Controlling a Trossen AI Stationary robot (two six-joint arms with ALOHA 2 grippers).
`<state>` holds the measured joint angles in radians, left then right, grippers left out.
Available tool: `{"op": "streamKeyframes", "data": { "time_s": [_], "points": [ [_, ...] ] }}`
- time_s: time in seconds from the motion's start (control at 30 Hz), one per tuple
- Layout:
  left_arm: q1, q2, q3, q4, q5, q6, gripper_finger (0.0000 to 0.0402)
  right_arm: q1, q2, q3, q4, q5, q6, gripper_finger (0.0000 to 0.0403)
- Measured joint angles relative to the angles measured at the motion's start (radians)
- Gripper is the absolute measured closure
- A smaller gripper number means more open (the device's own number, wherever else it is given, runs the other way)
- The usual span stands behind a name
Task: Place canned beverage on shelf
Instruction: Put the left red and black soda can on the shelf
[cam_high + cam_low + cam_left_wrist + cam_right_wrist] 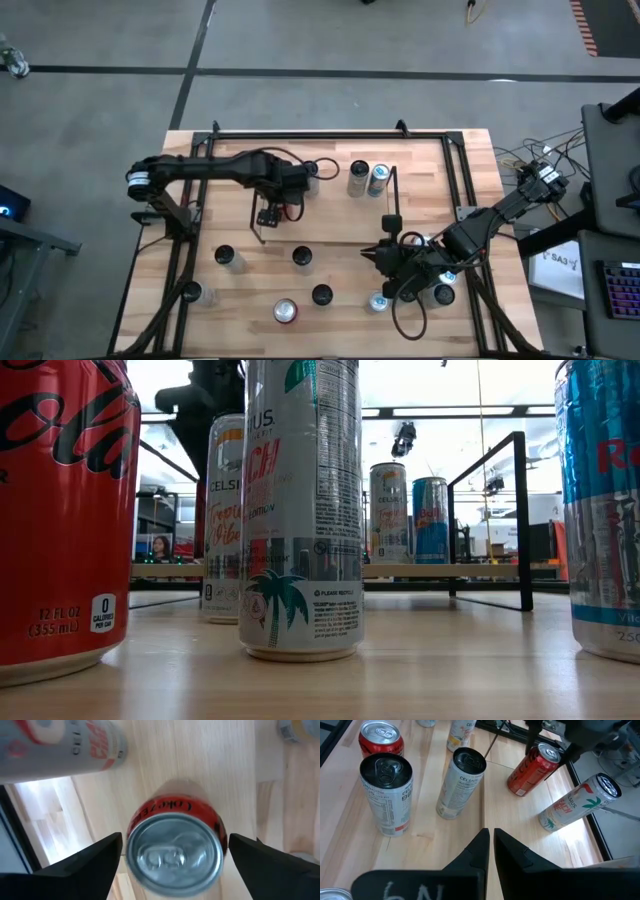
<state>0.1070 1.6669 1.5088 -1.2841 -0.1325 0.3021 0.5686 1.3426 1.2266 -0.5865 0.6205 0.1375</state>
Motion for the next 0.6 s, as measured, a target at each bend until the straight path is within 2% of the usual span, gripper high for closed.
{"op": "streamKeyframes", "data": {
  "time_s": [0.13,0.27,0.43,0.6],
  "points": [
    [-0.001,0.000,0.058,-0.030,-0.016,-0.034,0.0060,-0.004,0.000,0.000,0.007,0.004,0.021,0.0385],
    [-0.023,-0.010,0.107,-0.028,-0.096,-0.084,0.0083,-0.027,0.000,0.000,0.048,0.007,0.046,0.0385],
    [-0.112,-0.066,0.102,0.023,-0.231,-0.140,0.0146,-0.067,0.000,0.000,0.053,0.008,0.072,0.0385],
    [-0.196,-0.139,0.087,0.079,-0.263,-0.239,0.0219,-0.116,0.000,0.000,0.091,0.007,0.071,0.0385]
  ]
}}
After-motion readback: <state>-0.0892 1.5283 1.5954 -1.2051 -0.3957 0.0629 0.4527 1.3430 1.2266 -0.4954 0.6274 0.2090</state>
